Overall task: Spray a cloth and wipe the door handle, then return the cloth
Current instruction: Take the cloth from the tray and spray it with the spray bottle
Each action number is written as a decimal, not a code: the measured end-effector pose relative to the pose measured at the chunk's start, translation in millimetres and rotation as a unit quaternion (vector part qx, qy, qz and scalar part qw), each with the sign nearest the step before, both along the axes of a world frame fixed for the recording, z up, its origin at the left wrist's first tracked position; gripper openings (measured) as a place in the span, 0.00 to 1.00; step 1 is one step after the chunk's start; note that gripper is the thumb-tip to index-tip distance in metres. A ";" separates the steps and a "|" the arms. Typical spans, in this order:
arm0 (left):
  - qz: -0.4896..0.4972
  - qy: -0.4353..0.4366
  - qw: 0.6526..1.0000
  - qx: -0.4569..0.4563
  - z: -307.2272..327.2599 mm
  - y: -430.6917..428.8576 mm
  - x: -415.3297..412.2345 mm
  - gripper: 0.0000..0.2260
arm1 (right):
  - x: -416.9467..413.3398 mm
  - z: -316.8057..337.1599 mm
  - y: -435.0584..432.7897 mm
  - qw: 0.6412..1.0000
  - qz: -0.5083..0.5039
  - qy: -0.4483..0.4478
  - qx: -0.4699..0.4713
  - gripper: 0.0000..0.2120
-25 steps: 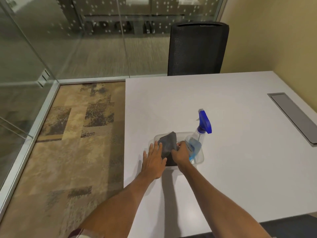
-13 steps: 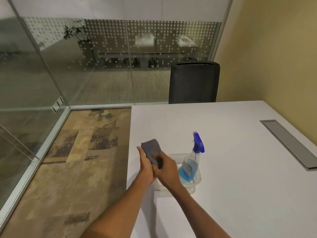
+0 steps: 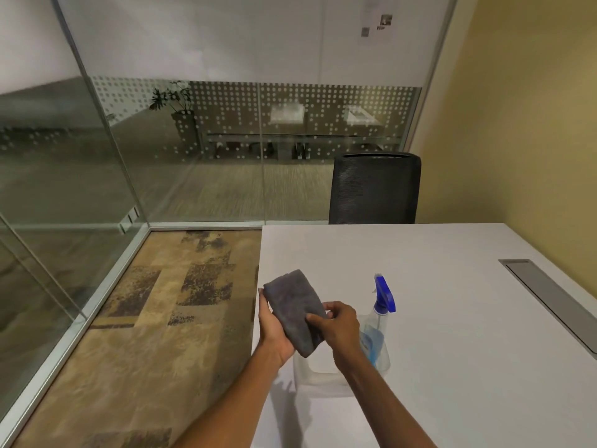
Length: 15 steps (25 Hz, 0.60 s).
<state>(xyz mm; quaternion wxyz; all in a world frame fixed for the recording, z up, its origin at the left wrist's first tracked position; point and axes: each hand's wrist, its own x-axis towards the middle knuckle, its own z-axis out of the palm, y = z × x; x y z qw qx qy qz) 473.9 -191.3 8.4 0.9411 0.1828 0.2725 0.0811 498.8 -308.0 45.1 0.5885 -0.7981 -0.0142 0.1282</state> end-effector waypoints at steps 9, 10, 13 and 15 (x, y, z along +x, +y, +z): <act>-0.042 0.078 0.973 0.212 7.4 33.4 -27.7 0.29 | 22.6 46.5 -0.4 0.974 0.201 -0.079 0.072 0.05; -0.052 0.089 0.953 0.284 10.5 42.1 -30.4 0.29 | 28.3 56.1 -1.6 0.969 0.226 -0.082 0.059 0.06; -0.107 0.042 0.868 0.483 40.7 71.4 -33.4 0.40 | 43.3 78.0 -1.7 0.956 0.278 -0.091 0.035 0.09; -0.174 -0.013 0.816 0.551 67.6 90.6 -30.9 0.45 | 50.0 87.6 -1.4 0.950 0.295 -0.096 0.026 0.09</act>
